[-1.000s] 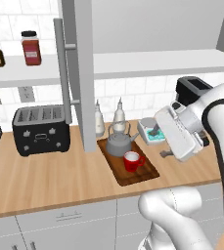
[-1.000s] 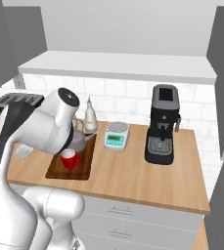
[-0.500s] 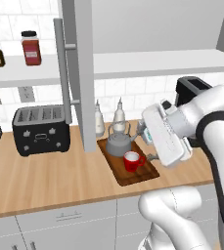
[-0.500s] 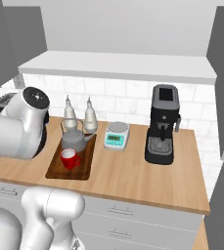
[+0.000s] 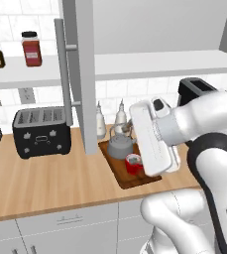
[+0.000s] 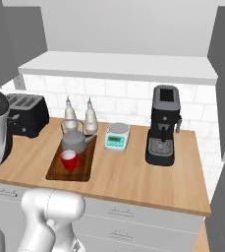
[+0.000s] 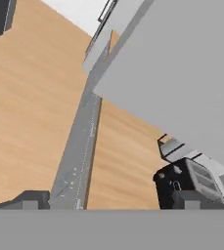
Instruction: Pick the kettle from the counter and place it on the tray. Then pick the mug from the cabinet and place it on the tray. Then close the cabinet doors.
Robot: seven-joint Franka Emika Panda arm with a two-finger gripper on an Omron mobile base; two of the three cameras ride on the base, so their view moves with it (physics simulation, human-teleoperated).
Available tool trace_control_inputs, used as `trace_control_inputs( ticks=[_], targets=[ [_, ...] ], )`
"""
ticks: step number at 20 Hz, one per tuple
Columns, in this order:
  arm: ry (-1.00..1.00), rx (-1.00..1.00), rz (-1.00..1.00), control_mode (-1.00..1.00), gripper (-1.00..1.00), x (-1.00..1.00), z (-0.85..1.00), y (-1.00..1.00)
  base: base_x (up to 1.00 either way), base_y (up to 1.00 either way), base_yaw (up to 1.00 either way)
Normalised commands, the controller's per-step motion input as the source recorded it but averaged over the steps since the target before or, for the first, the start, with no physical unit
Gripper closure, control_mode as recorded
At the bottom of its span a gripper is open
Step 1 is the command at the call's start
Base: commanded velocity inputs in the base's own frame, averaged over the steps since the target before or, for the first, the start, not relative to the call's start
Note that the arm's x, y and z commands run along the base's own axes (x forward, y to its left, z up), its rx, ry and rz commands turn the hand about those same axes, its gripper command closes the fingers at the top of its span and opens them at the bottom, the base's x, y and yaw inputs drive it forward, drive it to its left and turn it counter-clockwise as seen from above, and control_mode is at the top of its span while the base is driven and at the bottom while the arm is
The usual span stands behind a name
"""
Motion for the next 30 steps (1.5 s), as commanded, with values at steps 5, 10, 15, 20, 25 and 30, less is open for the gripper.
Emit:
trace_control_inputs(
  ticks=[5, 10, 15, 20, 25, 30],
  targets=[
    [-0.34, 0.00, 0.06, -1.00, -1.00, -0.27, 0.44, 0.39, 0.00, 0.00, 0.00],
    [-0.19, 0.00, 0.00, -1.00, -1.00, -0.08, 0.35, 0.35, 0.00, 0.00, 0.00],
    [-0.46, -0.01, 0.01, -1.00, -1.00, -0.03, 0.17, 0.41, 0.00, 0.00, 0.00],
    [-0.29, 0.00, 0.03, -1.00, -1.00, -0.05, 0.24, 0.31, 0.00, 0.00, 0.00],
    [-0.15, 0.00, 0.06, -1.00, -1.00, -0.15, 0.25, 0.19, 0.00, 0.00, 0.00],
    [-0.17, 0.00, 0.04, -1.00, -1.00, -0.50, 0.31, 0.00, 0.00, 0.00, 0.00]
  ],
)
